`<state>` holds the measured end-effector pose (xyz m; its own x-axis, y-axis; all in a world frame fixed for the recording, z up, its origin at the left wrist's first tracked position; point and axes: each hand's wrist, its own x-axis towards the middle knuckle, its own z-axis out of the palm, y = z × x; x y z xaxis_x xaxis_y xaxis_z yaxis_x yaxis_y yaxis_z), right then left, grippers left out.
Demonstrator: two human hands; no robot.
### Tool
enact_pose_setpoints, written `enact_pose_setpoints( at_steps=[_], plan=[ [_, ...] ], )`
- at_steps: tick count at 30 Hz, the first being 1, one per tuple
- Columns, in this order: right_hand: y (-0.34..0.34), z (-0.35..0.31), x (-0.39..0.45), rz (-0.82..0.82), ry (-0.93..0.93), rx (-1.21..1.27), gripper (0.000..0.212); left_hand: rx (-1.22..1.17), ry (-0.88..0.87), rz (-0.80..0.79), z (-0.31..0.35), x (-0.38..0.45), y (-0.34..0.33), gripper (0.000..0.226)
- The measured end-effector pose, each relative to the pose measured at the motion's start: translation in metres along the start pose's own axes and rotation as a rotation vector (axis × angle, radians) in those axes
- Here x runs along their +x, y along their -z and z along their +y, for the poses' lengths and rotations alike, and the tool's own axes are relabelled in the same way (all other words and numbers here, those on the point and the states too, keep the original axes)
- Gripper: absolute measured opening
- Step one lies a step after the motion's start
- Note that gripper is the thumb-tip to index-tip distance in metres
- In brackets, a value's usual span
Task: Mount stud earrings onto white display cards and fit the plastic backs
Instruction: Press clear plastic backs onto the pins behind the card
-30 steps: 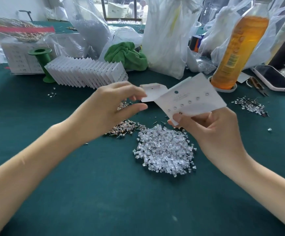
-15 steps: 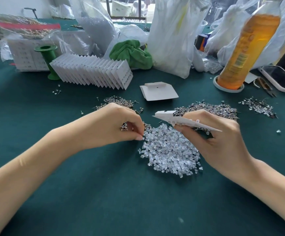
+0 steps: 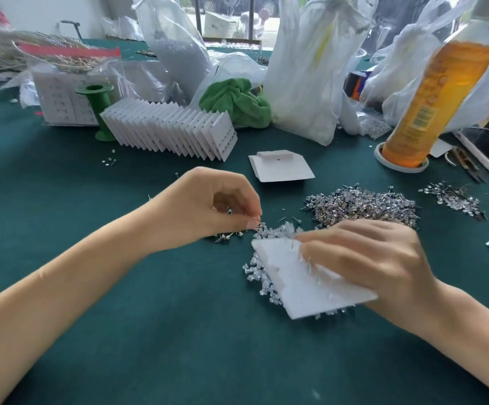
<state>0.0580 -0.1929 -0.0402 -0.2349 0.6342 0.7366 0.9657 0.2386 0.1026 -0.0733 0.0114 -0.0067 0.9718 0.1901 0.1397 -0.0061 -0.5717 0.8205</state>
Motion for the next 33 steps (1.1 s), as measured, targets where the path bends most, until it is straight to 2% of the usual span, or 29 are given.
enact_pose_setpoints(
  at_steps=[3, 5, 8, 14, 20, 22, 28, 33],
  plan=[
    [-0.003, -0.004, 0.0, -0.026, 0.164, -0.11, 0.006, -0.241, 0.045, -0.018, 0.007, -0.001, -0.001, 0.01],
    [-0.006, -0.005, -0.001, -0.015, 0.217, -0.149, 0.022, -0.326, 0.074, -0.071, 0.011, -0.003, -0.006, 0.011],
    [-0.008, -0.008, -0.002, -0.006, 0.242, -0.177, 0.028, -0.402, 0.119, -0.153, 0.015, -0.006, -0.016, 0.014],
    [-0.006, -0.008, -0.002, -0.031, 0.241, -0.211, 0.033, -0.402, 0.232, -0.144, 0.019, -0.009, -0.021, 0.018],
    [-0.005, -0.008, -0.002, -0.058, 0.252, -0.238, 0.03, -0.38, 0.305, -0.14, 0.022, -0.009, -0.02, 0.023],
    [-0.006, -0.008, -0.003, -0.063, 0.262, -0.259, 0.027, -0.382, 0.31, -0.132, 0.024, -0.01, -0.019, 0.025],
    [-0.006, -0.01, 0.0, -0.065, 0.259, -0.247, 0.015, -0.334, 0.29, -0.119, 0.025, -0.013, -0.025, 0.01],
    [-0.006, -0.01, 0.0, -0.056, 0.24, -0.258, 0.022, -0.328, 0.258, -0.115, 0.023, -0.013, -0.025, 0.008]
  ],
)
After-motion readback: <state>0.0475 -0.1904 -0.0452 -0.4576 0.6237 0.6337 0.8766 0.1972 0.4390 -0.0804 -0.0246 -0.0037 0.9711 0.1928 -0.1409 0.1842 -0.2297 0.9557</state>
